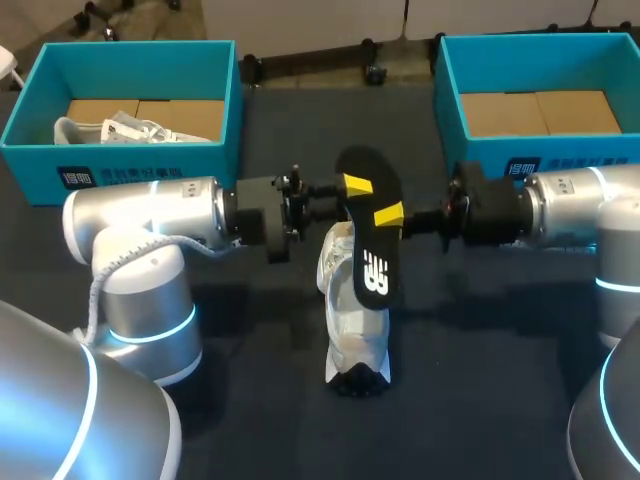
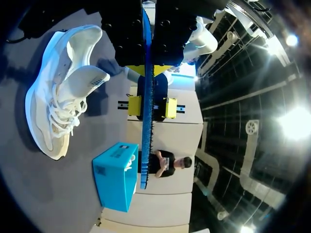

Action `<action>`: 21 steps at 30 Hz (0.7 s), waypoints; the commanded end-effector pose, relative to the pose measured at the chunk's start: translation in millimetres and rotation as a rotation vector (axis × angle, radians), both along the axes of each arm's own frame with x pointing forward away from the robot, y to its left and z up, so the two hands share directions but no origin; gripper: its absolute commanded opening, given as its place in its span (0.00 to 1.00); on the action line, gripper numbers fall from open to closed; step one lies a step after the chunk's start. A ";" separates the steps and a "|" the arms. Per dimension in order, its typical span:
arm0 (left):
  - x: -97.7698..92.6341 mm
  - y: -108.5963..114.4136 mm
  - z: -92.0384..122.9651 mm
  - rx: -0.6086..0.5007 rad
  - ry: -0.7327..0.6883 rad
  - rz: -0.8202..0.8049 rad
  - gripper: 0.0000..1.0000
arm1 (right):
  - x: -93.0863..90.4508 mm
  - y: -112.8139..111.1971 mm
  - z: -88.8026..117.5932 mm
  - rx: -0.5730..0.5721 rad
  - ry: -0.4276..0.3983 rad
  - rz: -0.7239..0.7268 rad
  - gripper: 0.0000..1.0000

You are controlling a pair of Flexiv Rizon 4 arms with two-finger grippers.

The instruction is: Take the shoe out of the shoebox, open the shoe tongue, remove and reinsert the insole, then place the shoe into the shoebox

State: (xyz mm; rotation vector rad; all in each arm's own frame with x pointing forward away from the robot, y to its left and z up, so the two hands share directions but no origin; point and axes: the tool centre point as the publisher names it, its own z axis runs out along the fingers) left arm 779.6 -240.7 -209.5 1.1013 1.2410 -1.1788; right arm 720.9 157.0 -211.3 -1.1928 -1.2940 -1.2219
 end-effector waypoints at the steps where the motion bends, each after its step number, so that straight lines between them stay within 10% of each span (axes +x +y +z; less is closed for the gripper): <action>1: 1.5 -3.4 -1.8 0.009 -0.006 -0.001 0.24 | 1.1 2.0 -2.1 0.002 0.000 0.001 0.00; 21: 3.5 -8.9 -4.3 0.025 -0.037 0.013 0.12 | 4.3 1.2 -2.8 0.005 0.005 -0.014 0.00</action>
